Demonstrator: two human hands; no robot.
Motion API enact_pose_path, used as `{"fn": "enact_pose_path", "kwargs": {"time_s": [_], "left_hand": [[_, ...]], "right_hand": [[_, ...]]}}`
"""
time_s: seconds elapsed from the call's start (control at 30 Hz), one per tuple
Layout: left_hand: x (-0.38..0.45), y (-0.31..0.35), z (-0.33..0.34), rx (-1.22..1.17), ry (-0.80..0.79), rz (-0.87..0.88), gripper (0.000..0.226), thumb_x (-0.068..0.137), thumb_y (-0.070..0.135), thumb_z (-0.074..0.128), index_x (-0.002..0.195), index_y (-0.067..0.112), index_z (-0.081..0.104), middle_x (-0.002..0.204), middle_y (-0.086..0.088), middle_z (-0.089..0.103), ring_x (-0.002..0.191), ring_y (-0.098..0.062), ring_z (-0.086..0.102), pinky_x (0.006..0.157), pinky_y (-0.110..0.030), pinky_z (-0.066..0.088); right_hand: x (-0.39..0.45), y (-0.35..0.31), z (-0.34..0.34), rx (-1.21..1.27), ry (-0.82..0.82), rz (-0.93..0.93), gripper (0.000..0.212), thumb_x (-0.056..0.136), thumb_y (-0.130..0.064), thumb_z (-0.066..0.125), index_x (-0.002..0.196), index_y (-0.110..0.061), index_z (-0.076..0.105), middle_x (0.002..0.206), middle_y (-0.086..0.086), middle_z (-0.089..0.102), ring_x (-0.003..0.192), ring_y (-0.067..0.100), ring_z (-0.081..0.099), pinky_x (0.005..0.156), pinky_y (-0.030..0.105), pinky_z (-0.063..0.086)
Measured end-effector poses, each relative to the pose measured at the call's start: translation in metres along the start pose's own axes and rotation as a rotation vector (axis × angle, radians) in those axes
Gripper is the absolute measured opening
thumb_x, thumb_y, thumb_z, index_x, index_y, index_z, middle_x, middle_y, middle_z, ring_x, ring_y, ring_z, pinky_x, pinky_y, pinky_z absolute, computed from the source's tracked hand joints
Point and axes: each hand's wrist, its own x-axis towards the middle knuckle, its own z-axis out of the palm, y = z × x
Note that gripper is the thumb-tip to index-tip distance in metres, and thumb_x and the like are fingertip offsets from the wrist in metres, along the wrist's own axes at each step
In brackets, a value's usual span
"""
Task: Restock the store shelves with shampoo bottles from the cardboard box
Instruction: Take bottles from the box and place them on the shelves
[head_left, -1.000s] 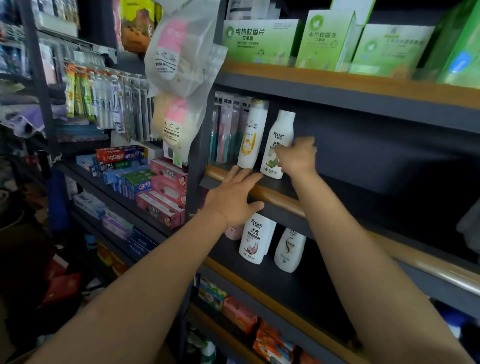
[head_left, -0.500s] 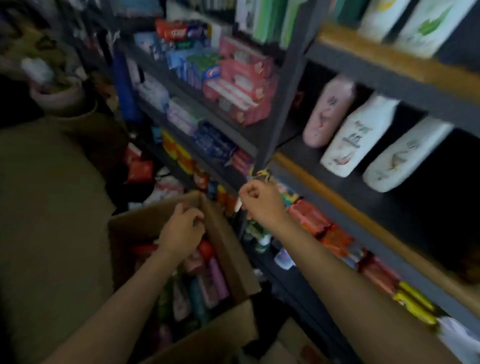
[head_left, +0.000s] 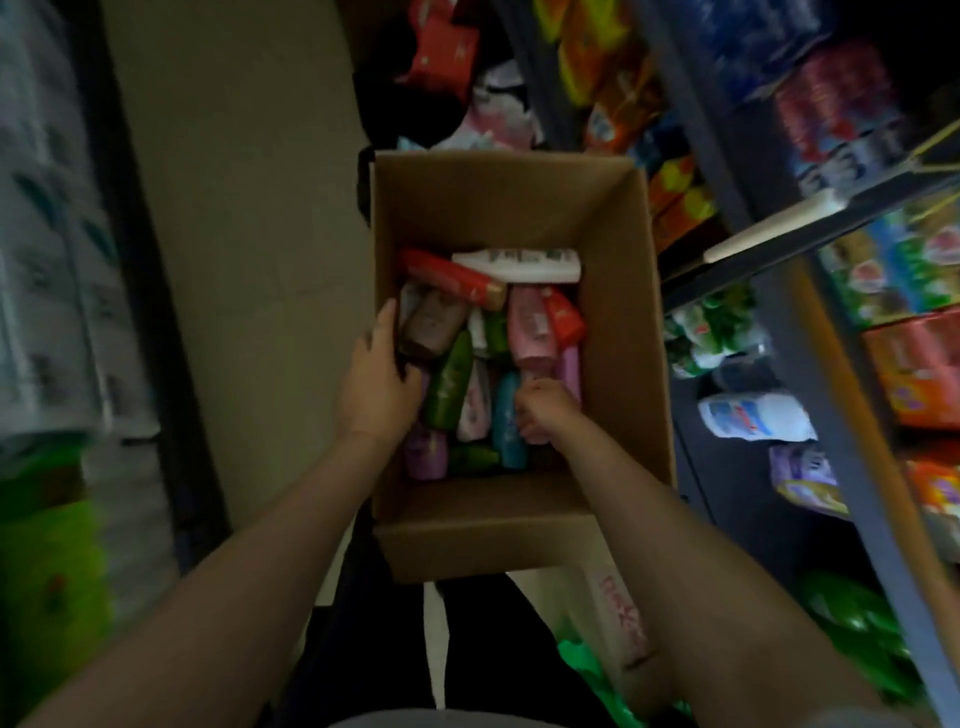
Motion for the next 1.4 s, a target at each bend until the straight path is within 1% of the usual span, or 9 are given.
{"fn": "enact_pose_path", "kwargs": {"time_s": [0.07,0.17,0.3,0.53,0.67,1.1,1.2,1.33,1.4], "left_hand": [[0.000,-0.003,0.001,0.022,0.028,0.007,0.075,0.094,0.019,0.057,0.158,0.032,0.019,0.144,-0.014,0.046,0.116,-0.038,0.056,0.085,-0.043,0.049],[0.000,-0.009,0.000,0.025,0.038,0.001,0.074,0.096,0.019,0.056,0.158,0.034,0.019,0.143,-0.010,0.047,0.111,-0.032,0.058,0.076,-0.034,0.046],[-0.002,-0.003,0.005,0.034,0.026,0.014,0.073,0.096,0.021,0.055,0.157,0.035,0.018,0.141,-0.008,0.047,0.104,-0.030,0.060,0.068,-0.031,0.042],[0.000,-0.004,0.005,0.043,0.014,0.018,0.072,0.094,0.019,0.055,0.156,0.033,0.021,0.144,-0.009,0.045,0.098,-0.032,0.062,0.067,-0.037,0.052],[0.001,-0.007,0.004,0.042,0.012,0.026,0.072,0.094,0.019,0.053,0.156,0.034,0.021,0.142,-0.009,0.045,0.094,-0.032,0.063,0.063,-0.034,0.047],[0.000,-0.001,0.005,0.062,-0.007,0.030,0.070,0.094,0.024,0.055,0.155,0.031,0.023,0.144,-0.012,0.042,0.096,-0.035,0.062,0.063,-0.033,0.043],[-0.002,0.001,-0.004,-0.009,-0.081,-0.020,0.077,0.093,0.023,0.057,0.157,0.033,0.016,0.146,-0.016,0.035,0.117,-0.038,0.053,0.084,-0.043,0.051],[-0.027,0.022,-0.014,0.066,-0.008,0.000,0.090,0.091,0.036,0.062,0.159,0.022,0.003,0.165,-0.017,0.001,0.152,-0.035,0.002,0.121,-0.052,0.014],[-0.049,0.048,-0.020,-0.251,0.000,-0.002,0.083,0.091,0.036,0.064,0.157,0.019,0.017,0.162,-0.012,0.018,0.149,-0.029,0.017,0.122,-0.048,0.018]], "right_hand": [[0.017,0.001,0.010,0.112,0.024,0.013,0.016,0.094,-0.022,0.053,0.107,-0.012,0.058,0.096,0.016,0.061,0.072,0.025,0.061,0.055,0.027,0.049],[0.023,-0.013,0.009,0.505,0.044,0.075,0.040,0.092,-0.039,0.061,0.126,-0.018,0.052,0.109,0.008,0.057,0.091,0.023,0.059,0.083,0.040,0.055],[0.039,-0.028,-0.003,0.800,0.003,0.115,0.051,0.098,-0.028,0.057,0.144,-0.012,0.041,0.138,0.015,0.051,0.124,0.031,0.052,0.095,0.040,0.050],[0.054,-0.033,0.002,0.946,0.012,0.231,0.054,0.096,-0.025,0.061,0.142,-0.005,0.043,0.107,0.015,0.058,0.100,0.027,0.059,0.088,0.035,0.049],[0.055,-0.042,0.005,1.062,-0.032,0.209,0.062,0.093,-0.026,0.065,0.145,-0.006,0.038,0.139,0.020,0.049,0.128,0.035,0.049,0.102,0.041,0.048],[0.010,-0.035,-0.029,0.958,0.020,0.143,0.059,0.081,-0.043,0.074,0.134,-0.024,0.057,0.093,0.008,0.067,0.053,0.014,0.064,0.040,0.018,0.047],[-0.040,-0.028,-0.032,0.853,-0.045,0.152,0.059,0.083,-0.045,0.070,0.139,-0.032,0.052,0.076,0.009,0.068,0.040,0.012,0.057,0.037,0.015,0.041],[-0.119,-0.020,-0.048,0.793,-0.181,0.044,0.060,0.088,-0.041,0.063,0.144,-0.032,0.046,0.071,0.008,0.061,0.040,0.011,0.050,0.034,0.017,0.034],[-0.158,-0.018,-0.060,0.844,-0.297,-0.050,0.069,0.081,-0.039,0.068,0.145,-0.027,0.045,0.072,0.007,0.056,0.042,0.011,0.047,0.034,0.019,0.032]]}}
